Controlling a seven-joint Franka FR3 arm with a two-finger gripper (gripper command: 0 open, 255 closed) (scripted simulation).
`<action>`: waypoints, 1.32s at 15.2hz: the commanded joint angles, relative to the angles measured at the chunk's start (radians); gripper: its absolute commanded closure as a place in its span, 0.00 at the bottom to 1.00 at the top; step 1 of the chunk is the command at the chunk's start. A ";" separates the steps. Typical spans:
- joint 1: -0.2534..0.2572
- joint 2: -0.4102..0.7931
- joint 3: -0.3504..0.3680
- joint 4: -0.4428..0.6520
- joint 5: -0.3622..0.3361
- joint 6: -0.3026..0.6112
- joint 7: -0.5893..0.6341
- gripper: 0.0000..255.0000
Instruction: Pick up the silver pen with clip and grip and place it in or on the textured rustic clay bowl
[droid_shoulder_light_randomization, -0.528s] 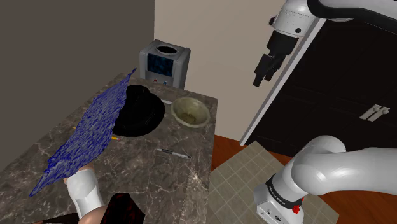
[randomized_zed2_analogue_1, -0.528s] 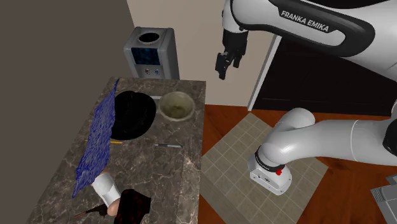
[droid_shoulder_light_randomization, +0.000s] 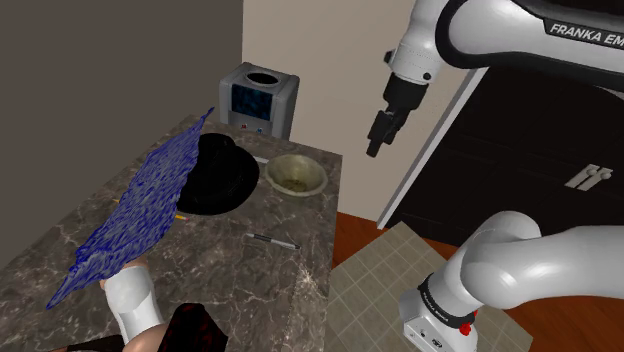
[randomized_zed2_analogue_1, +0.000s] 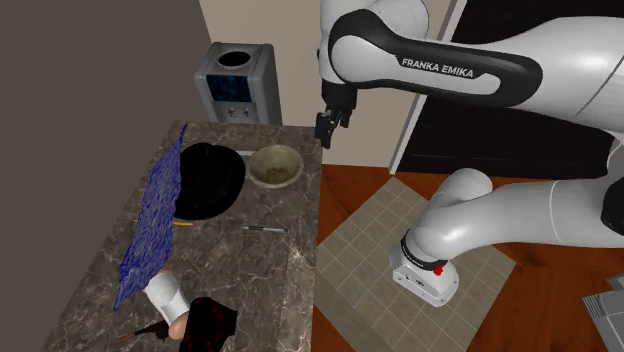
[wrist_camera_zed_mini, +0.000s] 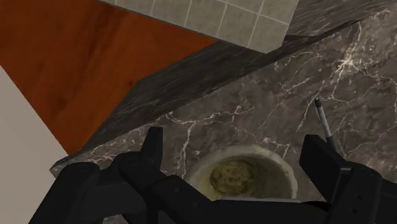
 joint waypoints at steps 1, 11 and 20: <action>0.022 0.033 0.021 -0.015 0.016 0.052 -0.011 0.00; 0.131 0.230 0.146 -0.080 0.085 0.330 -0.054 0.00; 0.212 0.470 0.265 -0.060 0.096 0.566 -0.075 0.00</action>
